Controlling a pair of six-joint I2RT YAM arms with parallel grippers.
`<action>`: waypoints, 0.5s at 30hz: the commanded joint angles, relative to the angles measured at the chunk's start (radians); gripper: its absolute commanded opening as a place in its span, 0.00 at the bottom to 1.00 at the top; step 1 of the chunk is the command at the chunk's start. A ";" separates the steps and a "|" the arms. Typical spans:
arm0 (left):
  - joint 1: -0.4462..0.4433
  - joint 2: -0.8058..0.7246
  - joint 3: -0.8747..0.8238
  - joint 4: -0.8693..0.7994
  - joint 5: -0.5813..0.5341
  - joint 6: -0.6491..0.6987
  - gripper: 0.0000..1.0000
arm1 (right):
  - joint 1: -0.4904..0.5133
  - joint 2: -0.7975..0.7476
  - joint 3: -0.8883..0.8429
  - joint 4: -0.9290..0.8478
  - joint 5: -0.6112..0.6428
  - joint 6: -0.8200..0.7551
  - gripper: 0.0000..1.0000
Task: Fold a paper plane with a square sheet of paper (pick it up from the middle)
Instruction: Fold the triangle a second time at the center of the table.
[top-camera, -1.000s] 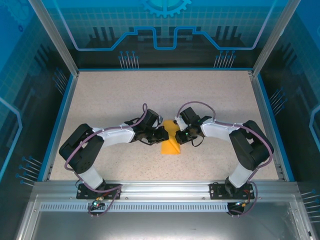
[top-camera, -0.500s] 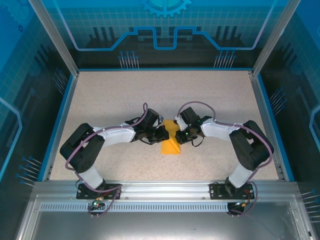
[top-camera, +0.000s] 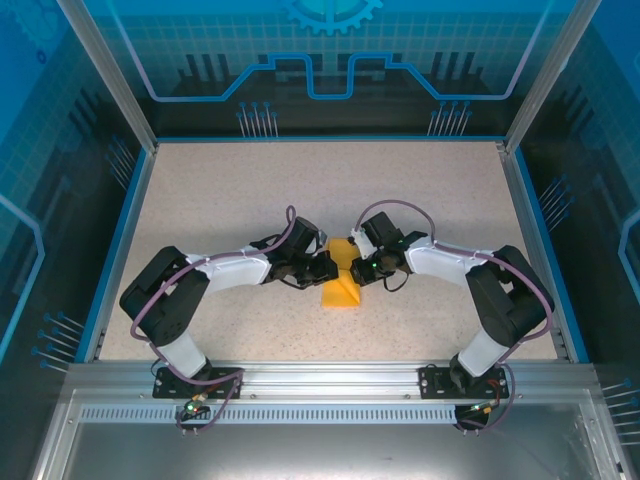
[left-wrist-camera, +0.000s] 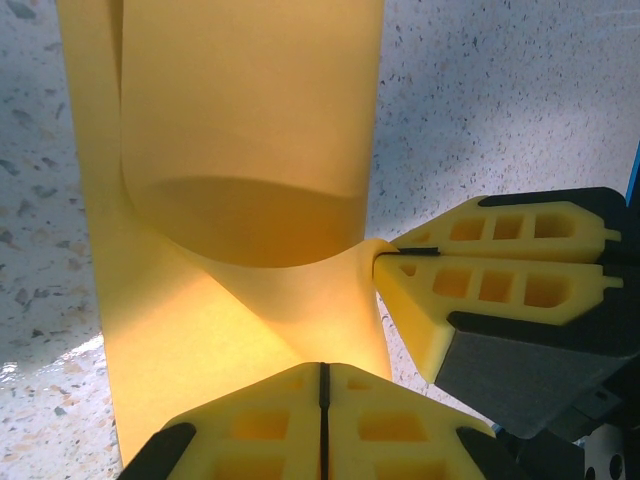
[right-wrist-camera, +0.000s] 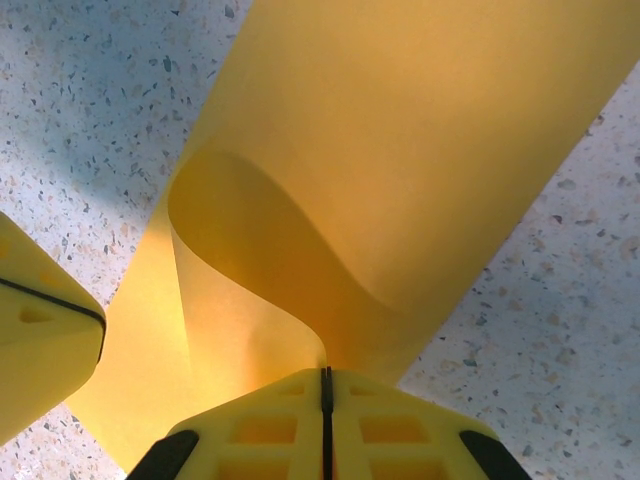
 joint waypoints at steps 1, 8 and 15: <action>-0.010 0.009 0.030 -0.024 0.024 0.009 0.09 | -0.017 0.009 -0.003 -0.022 -0.001 0.018 0.08; -0.011 0.009 0.036 -0.028 0.025 0.010 0.08 | -0.016 0.023 -0.003 -0.043 -0.002 0.020 0.08; -0.011 0.011 0.039 -0.032 0.024 0.012 0.08 | -0.016 -0.003 -0.030 -0.034 -0.018 0.022 0.08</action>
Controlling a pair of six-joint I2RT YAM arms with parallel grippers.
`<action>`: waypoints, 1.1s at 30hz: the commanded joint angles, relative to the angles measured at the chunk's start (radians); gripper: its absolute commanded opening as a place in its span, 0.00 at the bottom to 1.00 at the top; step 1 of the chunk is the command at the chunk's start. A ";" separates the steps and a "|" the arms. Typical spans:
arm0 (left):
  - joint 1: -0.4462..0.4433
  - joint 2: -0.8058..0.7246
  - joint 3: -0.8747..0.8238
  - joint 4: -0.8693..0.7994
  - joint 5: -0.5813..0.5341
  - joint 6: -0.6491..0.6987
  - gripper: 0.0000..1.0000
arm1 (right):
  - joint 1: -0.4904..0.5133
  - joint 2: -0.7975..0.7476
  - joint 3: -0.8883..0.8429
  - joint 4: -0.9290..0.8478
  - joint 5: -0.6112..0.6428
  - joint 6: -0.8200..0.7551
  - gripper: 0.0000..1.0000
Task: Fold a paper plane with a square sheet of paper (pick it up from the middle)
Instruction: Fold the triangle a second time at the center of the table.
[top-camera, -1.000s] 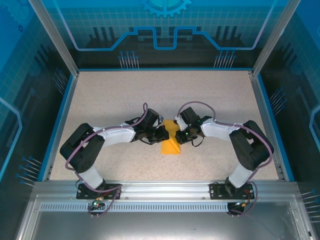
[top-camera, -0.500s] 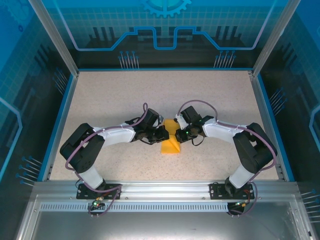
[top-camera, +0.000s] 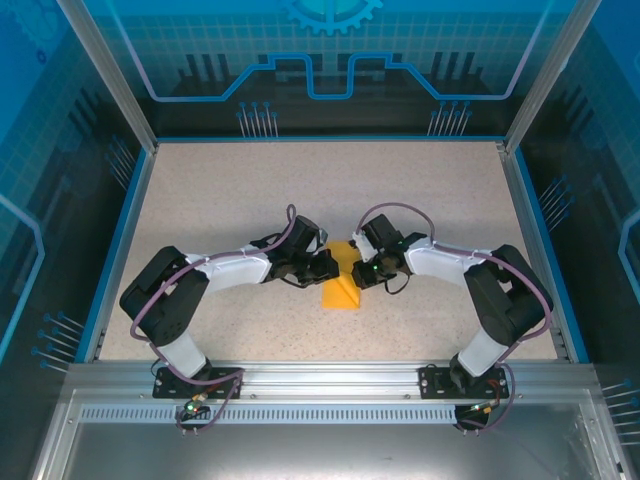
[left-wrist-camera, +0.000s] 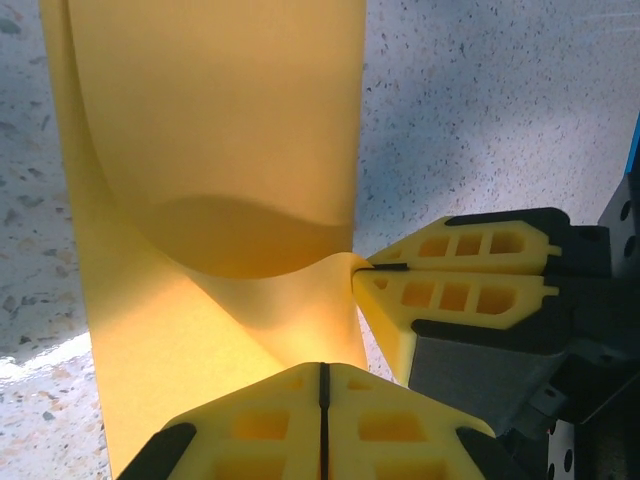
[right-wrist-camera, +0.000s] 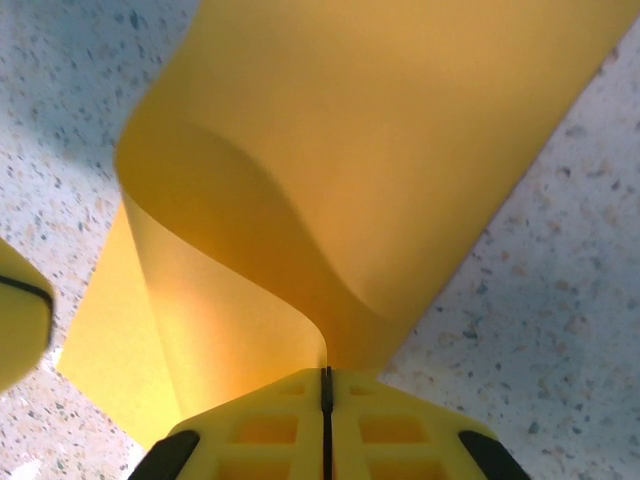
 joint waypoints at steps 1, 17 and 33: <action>-0.010 0.012 0.026 -0.026 0.025 0.011 0.08 | -0.017 -0.011 -0.011 -0.012 -0.012 0.006 0.08; -0.012 0.012 0.023 -0.022 0.027 0.008 0.08 | -0.017 0.019 0.005 0.002 -0.030 0.002 0.08; -0.012 0.013 0.019 -0.020 0.026 0.009 0.08 | -0.017 0.029 0.039 -0.002 -0.023 -0.007 0.09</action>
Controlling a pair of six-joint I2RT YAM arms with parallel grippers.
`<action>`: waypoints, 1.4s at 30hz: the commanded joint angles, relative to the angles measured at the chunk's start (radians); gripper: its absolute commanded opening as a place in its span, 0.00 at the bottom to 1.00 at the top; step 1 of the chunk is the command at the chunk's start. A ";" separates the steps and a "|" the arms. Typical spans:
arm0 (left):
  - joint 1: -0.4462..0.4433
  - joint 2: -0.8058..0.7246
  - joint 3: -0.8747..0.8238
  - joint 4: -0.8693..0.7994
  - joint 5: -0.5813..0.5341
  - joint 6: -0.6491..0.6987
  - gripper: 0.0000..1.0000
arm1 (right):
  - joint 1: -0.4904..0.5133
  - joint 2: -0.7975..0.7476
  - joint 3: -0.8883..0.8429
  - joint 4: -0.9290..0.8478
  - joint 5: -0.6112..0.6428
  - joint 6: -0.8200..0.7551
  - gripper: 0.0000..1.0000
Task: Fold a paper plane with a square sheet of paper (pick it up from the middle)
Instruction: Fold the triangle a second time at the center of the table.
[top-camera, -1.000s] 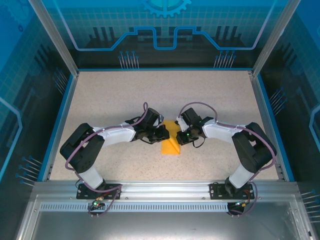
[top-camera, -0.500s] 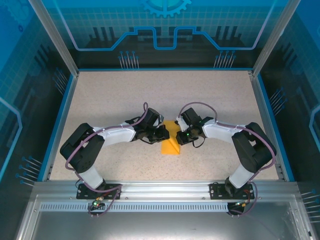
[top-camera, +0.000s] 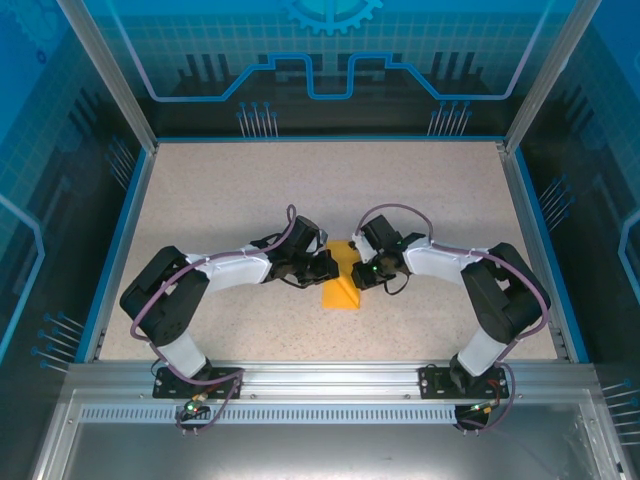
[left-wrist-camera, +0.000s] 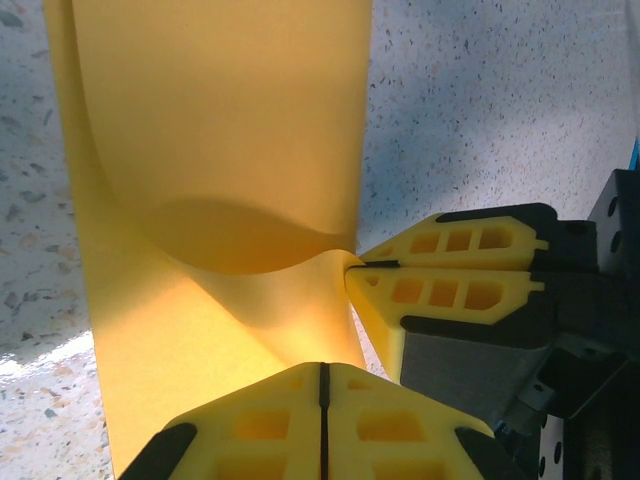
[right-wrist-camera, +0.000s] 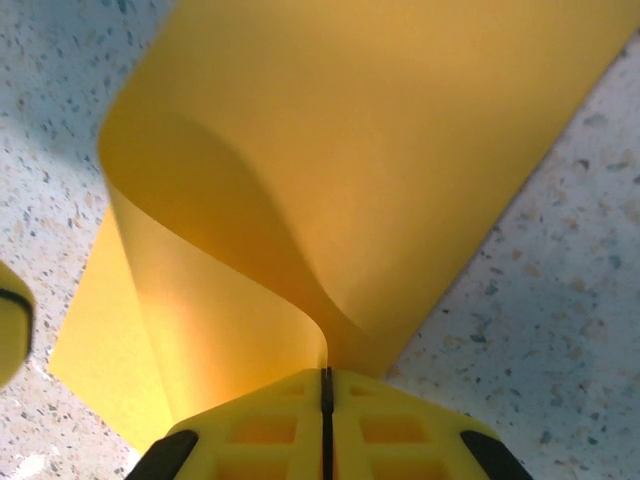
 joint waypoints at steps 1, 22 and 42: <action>-0.011 0.013 0.018 -0.017 0.026 0.009 0.08 | -0.017 0.012 0.030 -0.008 -0.015 -0.006 0.09; -0.012 0.022 0.023 -0.006 0.040 -0.016 0.07 | -0.017 0.016 0.004 -0.003 0.025 0.007 0.08; -0.012 0.097 -0.012 0.178 0.123 -0.158 0.00 | -0.016 0.031 -0.023 0.002 0.016 0.010 0.08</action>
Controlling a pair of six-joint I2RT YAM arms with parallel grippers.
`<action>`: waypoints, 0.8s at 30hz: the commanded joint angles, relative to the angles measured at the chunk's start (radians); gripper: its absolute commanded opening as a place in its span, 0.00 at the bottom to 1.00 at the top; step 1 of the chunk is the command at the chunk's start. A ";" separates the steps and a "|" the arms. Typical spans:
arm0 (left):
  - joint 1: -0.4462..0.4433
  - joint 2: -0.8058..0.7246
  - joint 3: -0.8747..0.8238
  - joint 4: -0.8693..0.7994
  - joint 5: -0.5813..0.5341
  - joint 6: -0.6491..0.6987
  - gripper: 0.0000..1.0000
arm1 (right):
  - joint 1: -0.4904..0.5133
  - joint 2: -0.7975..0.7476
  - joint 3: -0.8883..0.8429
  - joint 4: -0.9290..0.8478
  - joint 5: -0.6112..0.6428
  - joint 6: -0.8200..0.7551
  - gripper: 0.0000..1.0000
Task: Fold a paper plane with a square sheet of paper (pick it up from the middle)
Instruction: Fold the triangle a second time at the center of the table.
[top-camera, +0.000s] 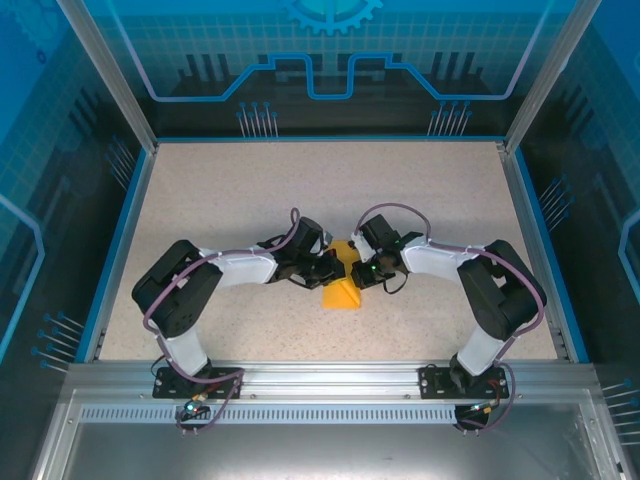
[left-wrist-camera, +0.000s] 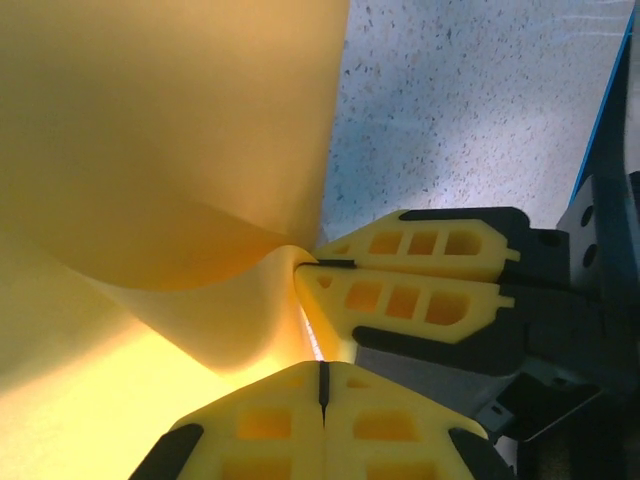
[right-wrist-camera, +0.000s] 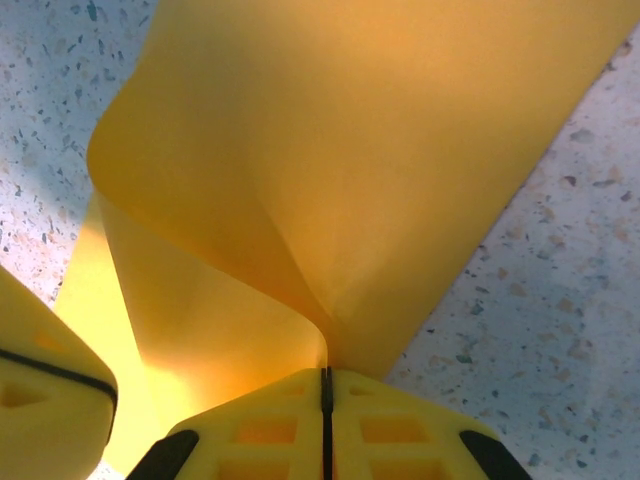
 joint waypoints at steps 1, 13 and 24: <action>-0.009 0.019 -0.017 0.045 0.033 -0.032 0.00 | -0.016 0.006 -0.028 -0.004 -0.002 0.010 0.08; -0.007 0.032 -0.050 0.077 0.014 -0.037 0.00 | -0.016 0.008 -0.035 0.004 -0.004 0.013 0.08; -0.007 0.072 -0.051 0.082 -0.007 -0.026 0.00 | -0.018 0.015 -0.029 0.005 -0.005 0.011 0.08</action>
